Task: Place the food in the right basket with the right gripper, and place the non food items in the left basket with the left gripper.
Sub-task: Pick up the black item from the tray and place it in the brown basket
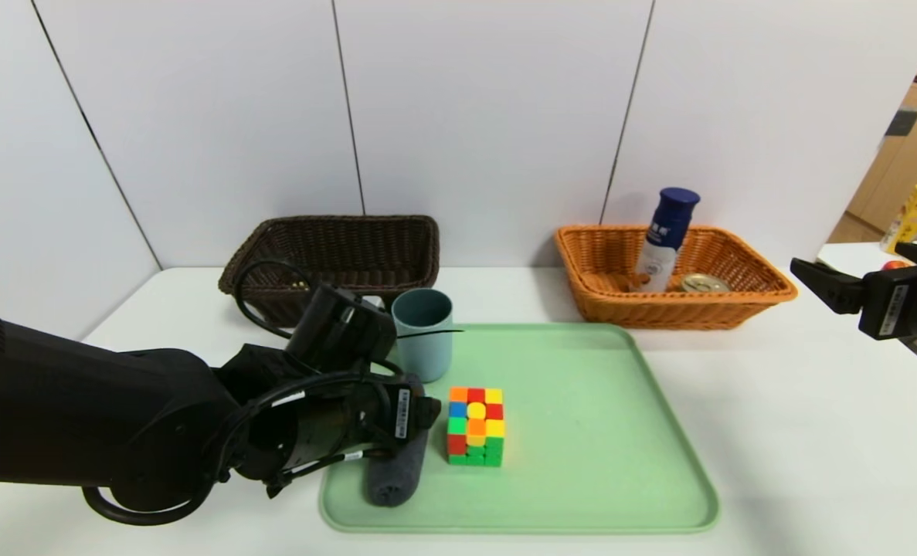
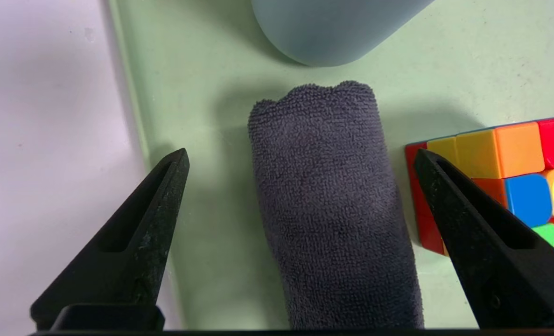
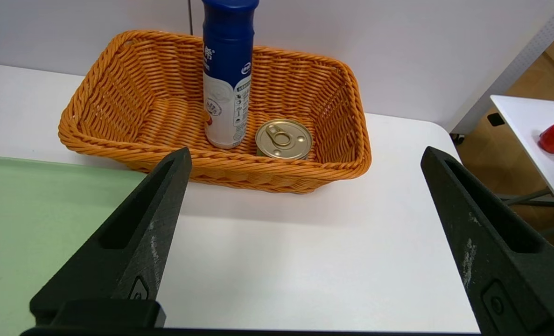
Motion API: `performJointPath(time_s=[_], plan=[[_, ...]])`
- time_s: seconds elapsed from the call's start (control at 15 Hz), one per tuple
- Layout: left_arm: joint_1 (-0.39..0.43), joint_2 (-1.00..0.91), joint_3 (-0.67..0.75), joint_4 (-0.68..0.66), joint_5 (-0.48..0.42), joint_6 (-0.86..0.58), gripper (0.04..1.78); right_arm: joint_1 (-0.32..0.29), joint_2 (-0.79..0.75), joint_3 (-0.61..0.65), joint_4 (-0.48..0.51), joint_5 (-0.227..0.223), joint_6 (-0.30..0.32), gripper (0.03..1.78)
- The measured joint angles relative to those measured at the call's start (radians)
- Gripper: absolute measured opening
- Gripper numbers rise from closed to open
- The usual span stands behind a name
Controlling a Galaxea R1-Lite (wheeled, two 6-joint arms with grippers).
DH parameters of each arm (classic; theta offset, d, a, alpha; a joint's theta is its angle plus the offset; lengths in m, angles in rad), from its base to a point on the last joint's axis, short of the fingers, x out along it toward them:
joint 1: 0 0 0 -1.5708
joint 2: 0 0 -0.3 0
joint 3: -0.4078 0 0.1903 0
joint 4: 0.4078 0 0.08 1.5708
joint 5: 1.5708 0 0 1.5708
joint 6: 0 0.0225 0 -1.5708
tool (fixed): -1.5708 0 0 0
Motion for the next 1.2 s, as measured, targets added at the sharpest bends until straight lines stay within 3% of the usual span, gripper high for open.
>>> performJointPath(time_s=[0.13,0.47,0.53,1.2], plan=[[-0.003,0.001,0.005,-0.016,0.0,-0.002,1.3,0.0,0.0,0.003,0.0,0.0,0.0,1.69],[-0.01,0.001,0.006,-0.017,0.0,0.0,0.69,0.0,0.001,0.001,0.0,-0.001,0.0,1.69],[-0.01,0.001,0.008,-0.018,0.0,-0.001,0.15,0.0,0.002,-0.001,0.0,-0.001,0.0,1.69],[-0.018,-0.08,0.007,-0.015,0.008,0.015,0.11,-0.001,0.016,0.004,0.0,0.01,0.007,1.69]])
